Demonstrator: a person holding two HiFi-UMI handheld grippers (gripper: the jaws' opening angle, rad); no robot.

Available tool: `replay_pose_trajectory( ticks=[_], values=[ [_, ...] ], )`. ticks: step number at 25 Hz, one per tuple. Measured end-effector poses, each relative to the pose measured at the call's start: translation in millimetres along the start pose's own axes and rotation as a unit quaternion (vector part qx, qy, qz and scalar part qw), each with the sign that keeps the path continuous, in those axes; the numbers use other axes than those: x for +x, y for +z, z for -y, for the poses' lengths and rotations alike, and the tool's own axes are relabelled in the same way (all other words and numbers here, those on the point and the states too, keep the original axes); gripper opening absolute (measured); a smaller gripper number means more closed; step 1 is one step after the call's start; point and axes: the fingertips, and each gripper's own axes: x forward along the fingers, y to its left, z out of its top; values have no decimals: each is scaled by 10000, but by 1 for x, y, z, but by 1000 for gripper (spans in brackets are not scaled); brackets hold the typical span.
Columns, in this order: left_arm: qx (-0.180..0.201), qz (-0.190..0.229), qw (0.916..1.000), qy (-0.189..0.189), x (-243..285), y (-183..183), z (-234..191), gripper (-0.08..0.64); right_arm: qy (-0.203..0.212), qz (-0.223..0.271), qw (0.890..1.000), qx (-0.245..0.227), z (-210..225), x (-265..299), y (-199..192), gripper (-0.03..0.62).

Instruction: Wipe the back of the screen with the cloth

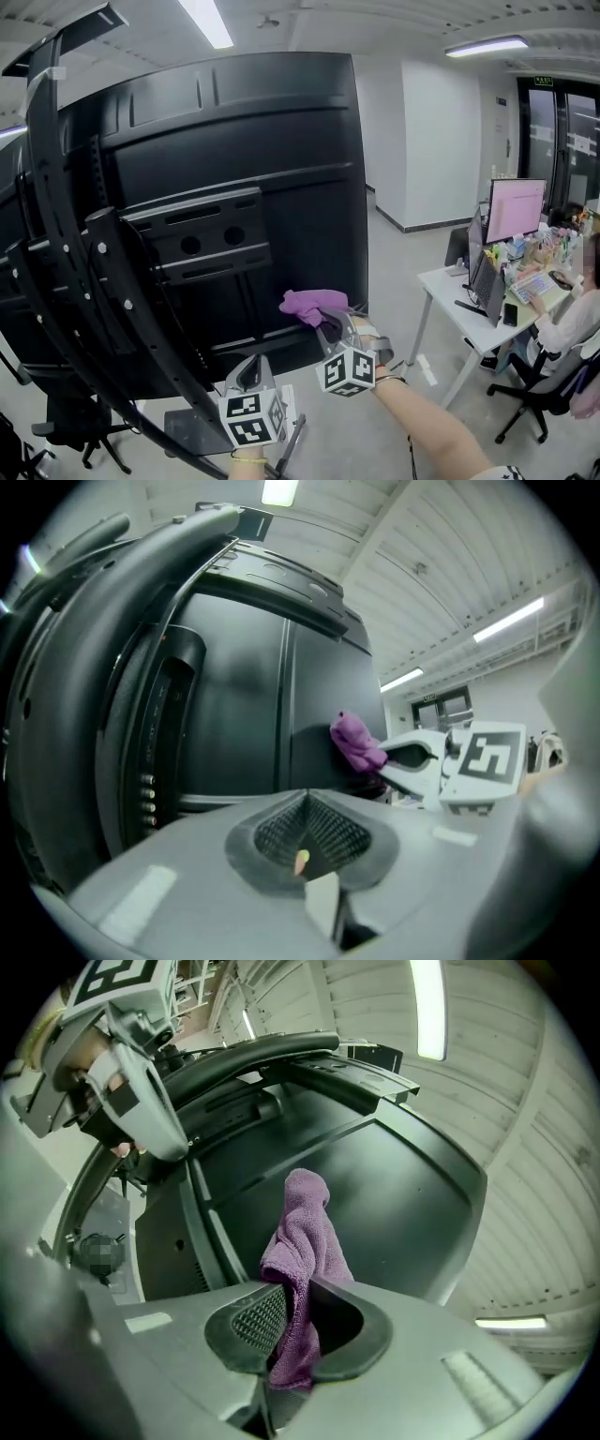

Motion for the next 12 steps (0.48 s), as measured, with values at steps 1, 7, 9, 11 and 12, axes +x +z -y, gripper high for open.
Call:
replay_pose_trajectory(
  ticks=[1,7,9,11,12],
  values=[
    [4,-21,10000,7,0,-3,-1,8,80,-57,9999,42,-9,0,-5,44],
    [14,-175,9998,52,-1,-18,-7,8,332,-226,9990,180,-32,3,-15,44],
    [10,-181,9998,53,-4,-19,-6,8,291,-223,9990,256,-31,2,-14,44],
    [16,-168,9999,24,-11,-19,-4,8,153,-76,9979,619,-23,-6,-6,44],
    [23,-155,9999,1,-17,-19,-2,8,90,57,9956,927,-19,-15,0,44]
  ],
)
